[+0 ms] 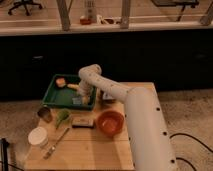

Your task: Place sponge in table surface

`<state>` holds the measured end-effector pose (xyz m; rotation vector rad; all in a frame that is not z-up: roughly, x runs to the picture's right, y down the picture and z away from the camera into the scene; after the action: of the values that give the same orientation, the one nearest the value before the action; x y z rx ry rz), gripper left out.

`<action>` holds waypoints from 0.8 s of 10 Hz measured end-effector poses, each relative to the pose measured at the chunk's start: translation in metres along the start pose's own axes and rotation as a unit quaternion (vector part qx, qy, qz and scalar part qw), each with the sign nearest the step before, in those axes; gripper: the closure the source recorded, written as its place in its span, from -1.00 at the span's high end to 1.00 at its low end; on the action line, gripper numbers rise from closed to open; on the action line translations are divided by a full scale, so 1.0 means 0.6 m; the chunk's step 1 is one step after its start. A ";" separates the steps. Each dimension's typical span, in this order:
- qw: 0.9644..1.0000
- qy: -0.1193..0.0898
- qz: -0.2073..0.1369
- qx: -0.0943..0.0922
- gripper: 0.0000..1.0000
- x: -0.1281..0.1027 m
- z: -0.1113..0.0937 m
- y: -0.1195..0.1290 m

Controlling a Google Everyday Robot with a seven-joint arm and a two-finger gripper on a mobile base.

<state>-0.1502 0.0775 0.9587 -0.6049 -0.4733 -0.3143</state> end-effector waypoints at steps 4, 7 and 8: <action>1.000 0.001 -0.001 0.000 -0.85 0.003 0.002 -0.001; 1.000 0.002 -0.001 -0.001 -1.00 0.003 0.002 -0.001; 1.000 0.002 -0.002 -0.001 -1.00 0.002 0.003 -0.002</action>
<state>-0.1502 0.0774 0.9610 -0.6048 -0.4701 -0.3189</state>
